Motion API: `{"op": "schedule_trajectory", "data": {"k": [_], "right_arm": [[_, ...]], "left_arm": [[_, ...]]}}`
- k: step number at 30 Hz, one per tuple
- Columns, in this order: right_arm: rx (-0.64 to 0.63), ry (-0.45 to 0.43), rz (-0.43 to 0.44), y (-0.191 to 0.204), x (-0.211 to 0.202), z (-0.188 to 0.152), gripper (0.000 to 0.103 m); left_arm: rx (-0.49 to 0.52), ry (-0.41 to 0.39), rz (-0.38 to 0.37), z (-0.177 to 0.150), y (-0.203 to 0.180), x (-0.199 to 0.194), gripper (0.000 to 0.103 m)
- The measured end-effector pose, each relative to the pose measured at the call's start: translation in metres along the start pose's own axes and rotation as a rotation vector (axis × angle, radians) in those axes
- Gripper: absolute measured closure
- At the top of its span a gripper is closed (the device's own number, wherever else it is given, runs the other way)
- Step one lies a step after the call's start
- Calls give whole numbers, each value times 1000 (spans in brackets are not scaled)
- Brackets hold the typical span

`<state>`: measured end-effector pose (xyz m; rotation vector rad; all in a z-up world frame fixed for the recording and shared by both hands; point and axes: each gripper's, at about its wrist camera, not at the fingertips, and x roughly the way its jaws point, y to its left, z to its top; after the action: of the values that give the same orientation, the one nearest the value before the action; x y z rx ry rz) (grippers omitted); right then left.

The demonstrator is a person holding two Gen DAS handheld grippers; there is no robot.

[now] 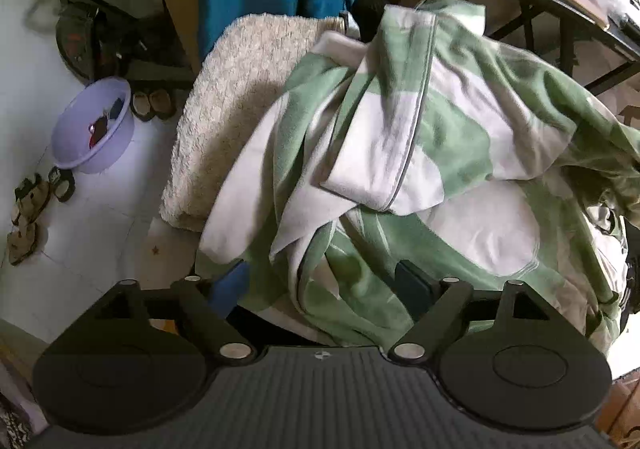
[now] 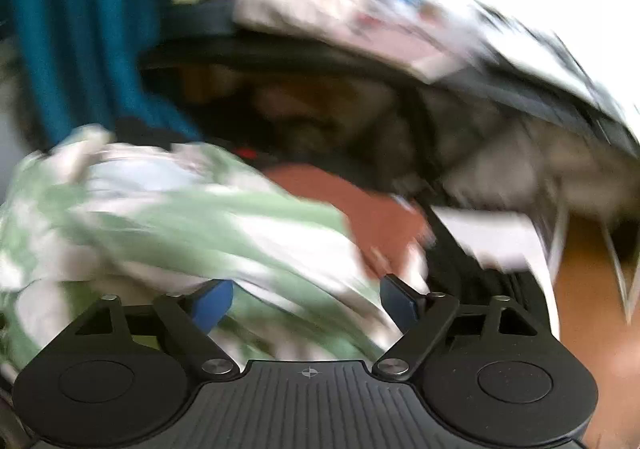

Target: Fold clothes

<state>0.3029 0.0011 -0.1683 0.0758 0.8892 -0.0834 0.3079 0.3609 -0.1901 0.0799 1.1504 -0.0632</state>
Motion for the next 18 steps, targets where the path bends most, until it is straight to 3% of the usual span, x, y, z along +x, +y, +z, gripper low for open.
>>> {"op": "schedule_trajectory", "data": {"k": [3,5,7,8,9,11,12,18], "right_arm": [[-104,-25,55,21,5,7,6],[-174,-42,91,34,9,12,7],[-244,-59,128,48,12,17,20],[-279,-67,146,55,14,20,43],[-313,-75,164,62,16,22,75],[-340,-85,181,65,18,24,94],[-270,-75,151,46,15,18,98],[150,-15,-30,-66,0,-14,100]], "left_arm": [[21,-10,31,1,-2,-3,20],[15,-9,44,3,-1,-2,19],[3,2,38,4,1,-2,16],[-1,10,26,5,1,-2,14],[-5,18,16,5,2,-2,14],[13,10,20,6,1,-3,14],[22,6,21,6,1,-3,14],[57,-22,27,13,-3,0,13]]}}
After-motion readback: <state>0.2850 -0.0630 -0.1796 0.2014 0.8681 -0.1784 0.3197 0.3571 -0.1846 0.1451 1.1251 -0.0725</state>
